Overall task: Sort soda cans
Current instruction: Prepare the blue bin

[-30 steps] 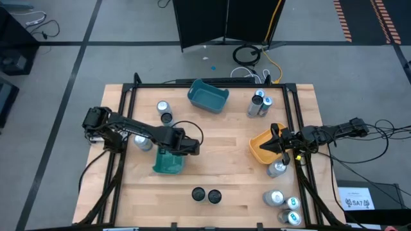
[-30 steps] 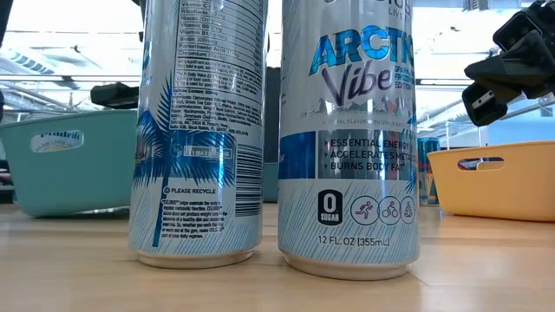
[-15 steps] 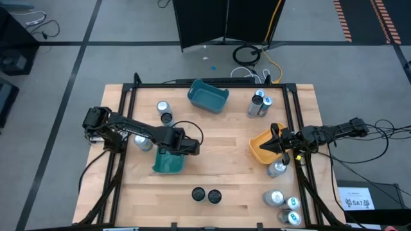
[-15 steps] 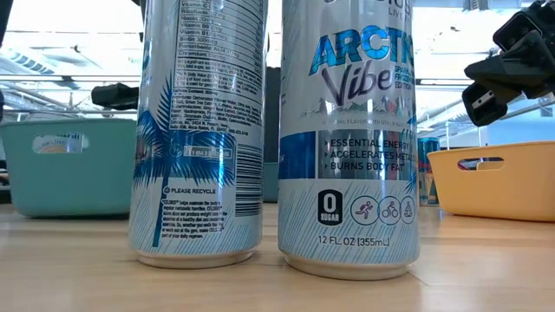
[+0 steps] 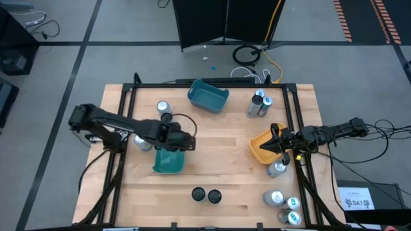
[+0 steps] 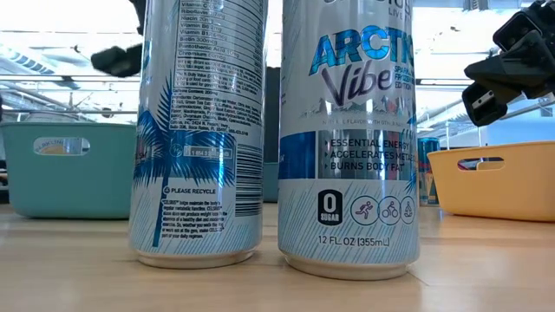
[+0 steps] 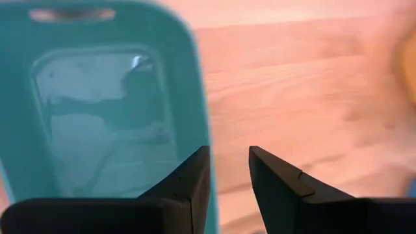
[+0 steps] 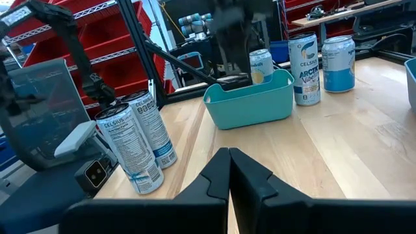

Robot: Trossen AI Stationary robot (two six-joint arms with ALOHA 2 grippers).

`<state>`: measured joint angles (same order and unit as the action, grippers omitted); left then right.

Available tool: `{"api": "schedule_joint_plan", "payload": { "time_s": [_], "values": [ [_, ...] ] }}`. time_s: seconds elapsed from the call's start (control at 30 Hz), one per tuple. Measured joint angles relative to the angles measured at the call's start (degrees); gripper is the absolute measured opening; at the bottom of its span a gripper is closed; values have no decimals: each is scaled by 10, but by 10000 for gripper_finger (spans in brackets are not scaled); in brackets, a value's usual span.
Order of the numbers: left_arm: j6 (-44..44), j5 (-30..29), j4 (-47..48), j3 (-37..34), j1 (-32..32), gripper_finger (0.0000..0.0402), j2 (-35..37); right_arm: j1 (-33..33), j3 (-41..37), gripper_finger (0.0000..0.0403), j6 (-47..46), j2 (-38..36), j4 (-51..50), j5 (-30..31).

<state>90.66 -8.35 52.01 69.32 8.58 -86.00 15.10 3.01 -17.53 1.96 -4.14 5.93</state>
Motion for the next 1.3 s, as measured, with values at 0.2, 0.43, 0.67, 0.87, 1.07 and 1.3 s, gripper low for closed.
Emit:
{"api": "schedule_joint_plan", "payload": {
  "time_s": [0.2,0.43,0.67,0.87,1.07,1.3],
  "values": [
    [-121,-47,-3,0,2,116,104,0,0,0,0,0,0,0],
    [-414,-61,-1,0,4,116,210,0,0,0,0,0,0,0],
    [-661,-54,0,0,4,116,275,0,0,0,0,0,0,0],
    [-747,-54,0,0,4,116,296,0,0,0,0,0,0,0],
    [-778,-54,4,0,4,116,299,0,0,0,0,0,0,0],
    [-777,-54,43,0,4,116,299,0,0,0,0,0,0,0]
  ]
}}
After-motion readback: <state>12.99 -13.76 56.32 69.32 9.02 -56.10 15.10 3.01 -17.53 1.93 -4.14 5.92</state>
